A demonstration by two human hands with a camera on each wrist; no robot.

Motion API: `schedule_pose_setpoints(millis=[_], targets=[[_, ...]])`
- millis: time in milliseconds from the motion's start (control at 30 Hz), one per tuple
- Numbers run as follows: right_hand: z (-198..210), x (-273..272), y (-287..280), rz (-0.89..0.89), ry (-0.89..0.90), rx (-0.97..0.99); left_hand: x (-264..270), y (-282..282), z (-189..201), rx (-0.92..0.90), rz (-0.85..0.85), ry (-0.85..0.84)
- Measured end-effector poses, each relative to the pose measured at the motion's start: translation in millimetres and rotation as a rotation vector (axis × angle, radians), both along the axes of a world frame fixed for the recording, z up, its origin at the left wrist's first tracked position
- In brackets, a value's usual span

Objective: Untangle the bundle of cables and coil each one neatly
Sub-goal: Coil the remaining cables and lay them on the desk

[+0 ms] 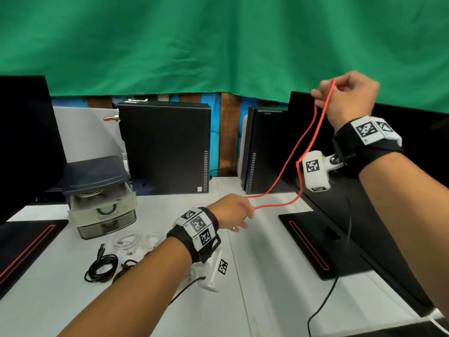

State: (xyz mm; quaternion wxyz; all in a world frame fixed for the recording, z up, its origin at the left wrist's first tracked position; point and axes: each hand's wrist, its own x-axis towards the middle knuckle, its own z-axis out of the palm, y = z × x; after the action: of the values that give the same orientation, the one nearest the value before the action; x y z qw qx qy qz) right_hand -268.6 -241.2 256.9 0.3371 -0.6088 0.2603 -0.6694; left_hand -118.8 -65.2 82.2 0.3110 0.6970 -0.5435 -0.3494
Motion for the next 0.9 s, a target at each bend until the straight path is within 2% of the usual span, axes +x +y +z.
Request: schedule_pose_setpoints(millis=[100, 167, 233, 333, 400, 467, 567, 700, 767, 833, 900], targets=[[6, 3, 1, 0.048, 0.096, -0.067, 7, 14, -4, 0.064, -0.068, -0.072], [0, 7, 0, -0.031, 0.334, -0.097, 9, 24, -6, 0.063, -0.149, -0.186], [-13, 12, 2, -0.03, 0.66, -0.097, 9, 35, -10, 0.013, -0.215, -0.292], [-40, 13, 11, 0.16, 1.065, 0.014, 9, 52, -22, -0.037, -0.272, -0.25], [-59, 11, 23, 0.208, 1.199, 0.081, 14, 63, -30, -0.039, -0.263, -0.168], [-79, 10, 36, 0.224, 1.217, 0.074, 23, 69, -37, -0.101, -0.188, -0.044], [-101, 11, 61, 0.307, 1.09, -0.004, 32, 68, -37, -0.214, -0.027, 0.166], [-132, 19, 87, 0.631, 1.034, 0.069, 28, 62, -19, -0.285, 0.214, 0.359], [-153, 22, 92, 0.698, 0.982, 0.144, 24, 63, -8, -0.316, 0.272, 0.516], [-174, 25, 97, 0.597, 0.859, 0.207, 23, 66, -2, -0.33, 0.284, 0.621], [-194, 29, 103, 0.315, 0.718, 0.174, 21, 68, 1, -0.299, 0.291, 0.584]])
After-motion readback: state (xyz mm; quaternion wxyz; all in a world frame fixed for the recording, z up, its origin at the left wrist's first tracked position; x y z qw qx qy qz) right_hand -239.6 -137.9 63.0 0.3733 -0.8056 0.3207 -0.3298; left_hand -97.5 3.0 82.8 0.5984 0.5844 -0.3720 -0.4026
